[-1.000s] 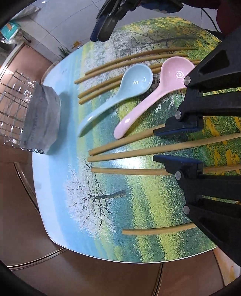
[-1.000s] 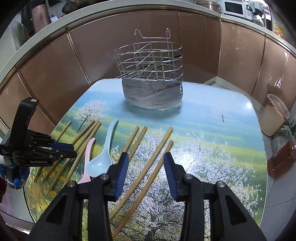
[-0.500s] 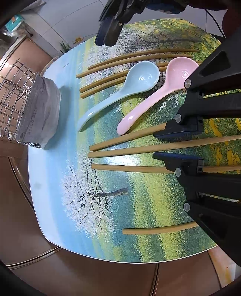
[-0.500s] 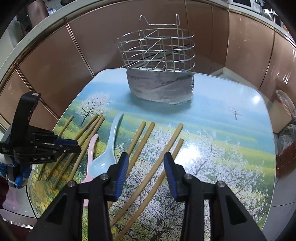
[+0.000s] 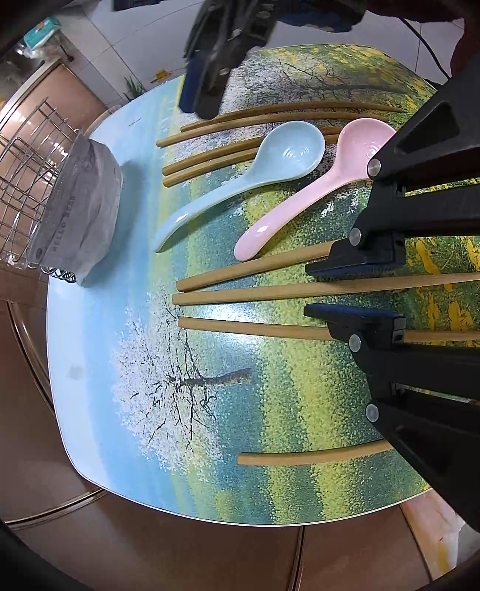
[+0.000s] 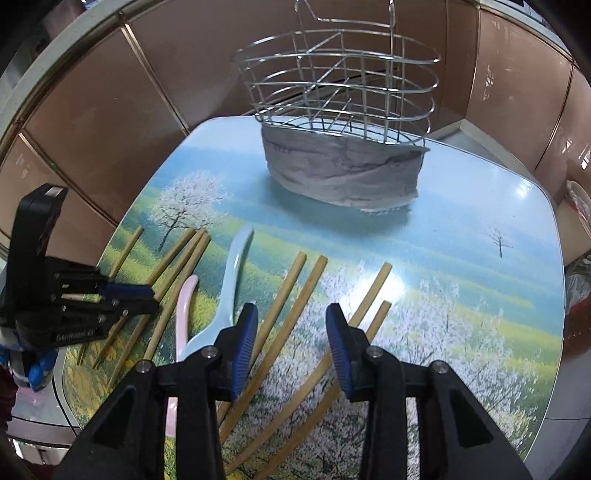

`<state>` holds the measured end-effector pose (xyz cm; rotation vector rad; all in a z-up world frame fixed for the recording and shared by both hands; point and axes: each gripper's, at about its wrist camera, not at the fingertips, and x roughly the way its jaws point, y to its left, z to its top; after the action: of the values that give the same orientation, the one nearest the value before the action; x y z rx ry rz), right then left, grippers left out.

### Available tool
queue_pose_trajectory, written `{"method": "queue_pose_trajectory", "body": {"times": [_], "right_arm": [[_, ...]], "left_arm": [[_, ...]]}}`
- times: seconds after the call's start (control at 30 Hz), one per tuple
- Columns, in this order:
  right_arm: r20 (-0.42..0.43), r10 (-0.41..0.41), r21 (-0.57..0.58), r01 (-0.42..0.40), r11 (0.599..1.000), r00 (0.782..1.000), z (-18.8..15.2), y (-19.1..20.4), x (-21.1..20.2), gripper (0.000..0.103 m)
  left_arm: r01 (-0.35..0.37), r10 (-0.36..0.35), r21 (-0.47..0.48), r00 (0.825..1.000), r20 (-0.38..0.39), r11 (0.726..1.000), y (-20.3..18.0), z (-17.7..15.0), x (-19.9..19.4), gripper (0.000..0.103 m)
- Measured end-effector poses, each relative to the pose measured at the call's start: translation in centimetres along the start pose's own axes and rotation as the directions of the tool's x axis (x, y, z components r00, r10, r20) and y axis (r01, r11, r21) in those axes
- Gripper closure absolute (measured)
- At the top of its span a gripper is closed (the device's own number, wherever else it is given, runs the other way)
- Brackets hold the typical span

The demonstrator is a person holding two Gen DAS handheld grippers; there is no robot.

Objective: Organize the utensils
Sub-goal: 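Lower the left gripper over one chopstick while the right gripper lowers over another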

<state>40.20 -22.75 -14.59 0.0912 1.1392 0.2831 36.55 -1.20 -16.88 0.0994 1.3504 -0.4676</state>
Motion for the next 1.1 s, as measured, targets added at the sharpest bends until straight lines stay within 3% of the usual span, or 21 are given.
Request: {"method": "queue_pose_trajectory", "body": {"times": [0.5, 0.77, 1.1], "right_arm": [[-0.147, -0.03, -0.024, 0.026, 0.999, 0.989, 1.5, 0.9, 3.6, 0.07], [-0.206, 0.001, 0.031, 0.006, 0.999, 0.979, 2.5, 0.4, 5.5, 0.077], [-0.218, 0.003, 0.03, 0.004, 1.0, 0.976, 2.9, 0.6, 5.6, 0.079]], "left_arm": [[-0.015, 0.016, 0.005, 0.999, -0.046, 1.0, -0.6, 0.8, 0.4, 0.087], [-0.018, 0.017, -0.011, 0.997, -0.082, 1.0, -1.1, 2.3, 1.0, 0.083], [-0.018, 0.015, -0.021, 0.996, -0.093, 1.0, -1.0, 4.0, 1.4, 0.083]]}}
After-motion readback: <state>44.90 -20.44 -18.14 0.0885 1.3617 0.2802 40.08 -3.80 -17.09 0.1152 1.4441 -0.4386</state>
